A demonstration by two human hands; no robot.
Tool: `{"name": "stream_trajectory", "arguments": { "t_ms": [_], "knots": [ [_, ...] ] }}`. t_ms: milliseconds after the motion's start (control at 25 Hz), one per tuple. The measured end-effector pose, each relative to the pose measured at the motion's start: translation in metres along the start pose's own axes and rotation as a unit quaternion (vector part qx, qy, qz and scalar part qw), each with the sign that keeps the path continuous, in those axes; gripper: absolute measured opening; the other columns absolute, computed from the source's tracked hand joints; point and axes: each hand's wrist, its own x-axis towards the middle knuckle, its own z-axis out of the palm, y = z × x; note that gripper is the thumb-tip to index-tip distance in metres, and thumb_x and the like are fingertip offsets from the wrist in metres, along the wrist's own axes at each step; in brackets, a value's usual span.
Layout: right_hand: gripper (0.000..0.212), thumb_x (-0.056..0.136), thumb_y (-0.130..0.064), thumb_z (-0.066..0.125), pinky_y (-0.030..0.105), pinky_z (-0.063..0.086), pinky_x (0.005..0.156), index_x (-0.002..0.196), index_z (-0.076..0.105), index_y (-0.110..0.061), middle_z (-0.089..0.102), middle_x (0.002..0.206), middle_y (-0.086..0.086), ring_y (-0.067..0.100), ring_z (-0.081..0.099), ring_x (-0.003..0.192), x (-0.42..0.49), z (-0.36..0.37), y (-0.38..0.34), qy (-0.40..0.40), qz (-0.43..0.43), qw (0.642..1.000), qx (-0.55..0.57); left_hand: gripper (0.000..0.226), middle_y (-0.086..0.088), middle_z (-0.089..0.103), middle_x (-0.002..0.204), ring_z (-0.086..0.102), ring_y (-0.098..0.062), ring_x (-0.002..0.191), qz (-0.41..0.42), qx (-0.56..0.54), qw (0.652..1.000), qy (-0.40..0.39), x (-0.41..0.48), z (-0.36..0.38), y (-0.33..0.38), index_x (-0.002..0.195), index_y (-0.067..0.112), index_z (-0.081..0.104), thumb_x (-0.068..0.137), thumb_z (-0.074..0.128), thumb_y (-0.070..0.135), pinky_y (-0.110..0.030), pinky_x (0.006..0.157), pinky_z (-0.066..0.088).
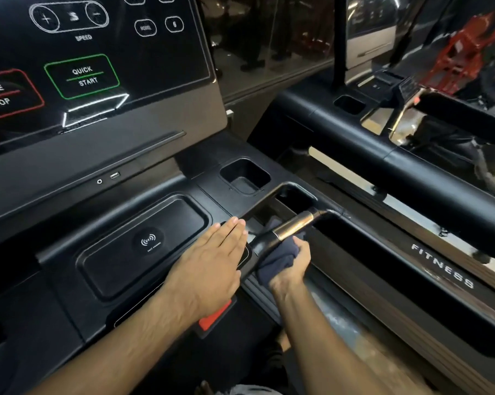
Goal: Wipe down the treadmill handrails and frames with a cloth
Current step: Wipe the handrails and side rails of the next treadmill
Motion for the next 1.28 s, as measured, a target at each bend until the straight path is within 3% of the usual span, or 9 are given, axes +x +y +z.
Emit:
{"name": "stream_trajectory", "arguments": {
  "t_ms": [200,320,440,560,640,760,840,1120,1280],
  "knots": [
    [0.031,0.092,-0.023,0.05,0.015,0.03,0.029,0.064,0.038,-0.022,0.035,0.036,-0.006,0.009,0.035,0.026,-0.018,0.01,0.005,0.057,-0.006,0.997,-0.059,0.071,-0.009,-0.004,0.164,-0.008,-0.021,0.151,0.012,-0.001,1.0,-0.014,0.001,0.0,0.0,0.154,0.007,0.0,0.1,0.031,0.042,-0.04,0.122,-0.004],
    [0.02,0.078,-0.023,0.056,0.035,0.052,0.05,0.096,0.048,-0.023,0.052,0.069,0.009,0.028,0.056,0.055,-0.034,0.005,0.034,0.075,-0.119,0.962,-0.232,0.07,-0.009,0.003,0.164,-0.003,-0.021,0.151,0.009,-0.021,1.0,-0.005,0.002,-0.002,-0.001,0.154,0.007,0.008,0.098,0.036,0.036,-0.039,0.123,-0.001],
    [0.069,0.078,-0.019,0.062,0.045,0.035,0.115,0.144,0.045,-0.023,0.044,0.148,0.005,0.029,0.041,0.138,-0.031,0.02,0.031,0.097,-0.25,0.809,-0.523,0.069,-0.006,-0.001,0.164,-0.007,-0.018,0.151,0.005,-0.048,0.999,-0.021,0.003,-0.006,-0.002,0.155,0.009,0.005,0.097,0.036,0.028,-0.036,0.123,-0.003],
    [0.06,0.084,-0.012,0.056,0.045,0.027,0.119,0.143,0.049,-0.019,0.043,0.153,-0.001,0.024,0.033,0.144,-0.02,0.039,0.018,0.05,-0.325,0.633,-0.701,0.069,-0.002,-0.002,0.165,-0.008,-0.014,0.151,-0.004,-0.093,0.996,-0.017,0.005,-0.015,-0.003,0.156,0.013,0.004,0.096,0.037,0.02,-0.032,0.122,-0.004],
    [0.051,0.084,-0.013,0.051,0.049,0.039,0.11,0.133,0.056,-0.024,0.056,0.138,0.001,0.025,0.05,0.129,-0.008,0.054,0.005,0.054,-0.297,0.667,-0.681,0.067,-0.001,0.001,0.165,-0.005,-0.011,0.151,-0.008,-0.128,0.992,-0.009,0.009,-0.021,-0.005,0.156,0.013,0.007,0.097,0.037,0.017,-0.025,0.12,-0.006],
    [0.03,0.079,-0.014,0.043,0.043,0.056,0.082,0.103,0.059,-0.024,0.064,0.101,0.008,0.023,0.061,0.09,0.0,0.088,-0.016,0.102,-0.245,0.861,-0.434,0.061,0.001,0.009,0.164,0.002,-0.007,0.15,-0.036,-0.17,0.985,0.002,0.023,-0.027,-0.012,0.155,0.014,0.013,0.099,0.037,0.018,-0.017,0.114,-0.007],
    [0.017,0.086,-0.006,0.042,0.029,0.048,0.063,0.093,0.053,-0.016,0.056,0.088,0.006,0.02,0.055,0.076,0.009,0.106,-0.03,0.154,-0.241,0.907,-0.31,0.058,0.002,0.014,0.163,0.007,-0.007,0.15,-0.057,-0.18,0.982,0.014,0.036,-0.03,-0.021,0.155,0.015,0.016,0.101,0.036,0.018,-0.016,0.112,-0.006],
    [0.06,0.094,-0.018,0.051,0.044,0.036,0.112,0.15,0.032,-0.013,0.036,0.153,0.015,0.037,0.042,0.134,0.035,0.105,0.027,0.17,-0.074,0.857,-0.48,0.055,-0.003,0.02,0.162,0.013,-0.013,0.15,-0.146,-0.156,0.976,-0.042,0.089,-0.009,-0.068,0.154,0.012,0.019,0.1,0.032,0.016,-0.027,0.122,0.01],
    [0.077,0.099,-0.02,0.049,0.054,0.013,0.121,0.16,0.003,-0.018,-0.009,0.168,0.006,0.032,-0.008,0.153,0.038,0.101,0.035,-0.03,-0.111,0.676,-0.728,0.056,-0.011,0.014,0.163,0.01,-0.02,0.151,-0.193,-0.137,0.965,-0.111,0.099,0.021,-0.087,0.154,0.007,0.014,0.102,0.03,0.022,-0.035,0.123,0.013]
  ]
}}
